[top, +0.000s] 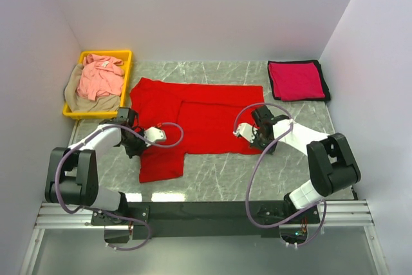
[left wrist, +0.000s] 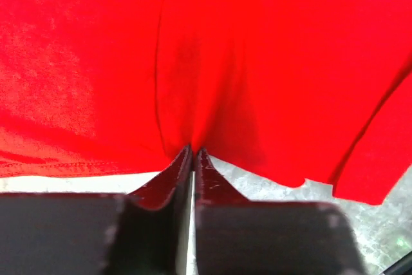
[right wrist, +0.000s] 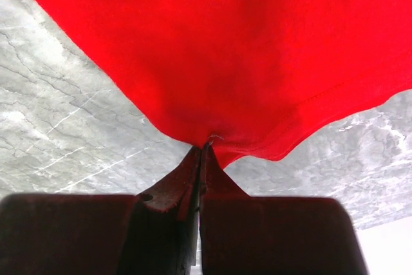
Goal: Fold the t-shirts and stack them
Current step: Fold the tshirt
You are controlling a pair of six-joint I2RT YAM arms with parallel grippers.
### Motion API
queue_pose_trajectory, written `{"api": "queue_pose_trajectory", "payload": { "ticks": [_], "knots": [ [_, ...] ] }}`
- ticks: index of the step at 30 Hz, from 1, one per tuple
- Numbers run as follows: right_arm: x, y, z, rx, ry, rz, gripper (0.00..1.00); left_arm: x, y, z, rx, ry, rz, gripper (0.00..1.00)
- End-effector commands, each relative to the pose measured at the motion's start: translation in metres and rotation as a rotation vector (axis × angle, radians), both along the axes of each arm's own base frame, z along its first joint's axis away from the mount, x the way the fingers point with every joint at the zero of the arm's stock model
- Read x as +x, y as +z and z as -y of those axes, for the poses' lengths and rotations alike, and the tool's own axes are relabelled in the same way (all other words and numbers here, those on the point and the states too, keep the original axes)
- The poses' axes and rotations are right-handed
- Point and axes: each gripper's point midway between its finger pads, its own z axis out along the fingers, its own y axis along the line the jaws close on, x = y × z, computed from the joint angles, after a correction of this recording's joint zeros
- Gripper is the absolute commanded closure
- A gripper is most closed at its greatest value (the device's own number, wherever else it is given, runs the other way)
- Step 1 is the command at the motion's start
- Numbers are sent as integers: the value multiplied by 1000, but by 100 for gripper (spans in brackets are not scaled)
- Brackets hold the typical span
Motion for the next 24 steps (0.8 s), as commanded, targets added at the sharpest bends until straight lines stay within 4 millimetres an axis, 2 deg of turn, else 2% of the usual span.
{"api": "queue_pose_trajectory", "payload": {
  "ticks": [1,8,14,18,21,23,24],
  "knots": [
    [9,16,-2,22,-8,50,100,-31,-3,-3,14,-65,-74,99],
    [2,32,9,56,-41,69,100,-48,23,6,-47,-102,-88,99],
    [-7,49,12,98,-34,85,100,-51,40,7,-76,-99,-77,99],
    [-5,57,14,109,-38,89,100,-44,52,-2,-113,-49,-85,99],
    [-1,65,17,117,-42,90,100,-28,75,-11,-160,5,-78,99],
    [7,72,14,127,-36,104,100,-19,84,-11,-183,15,-64,99],
    [9,74,13,130,-37,103,100,-9,91,-12,-190,22,-43,99]
  ]
}}
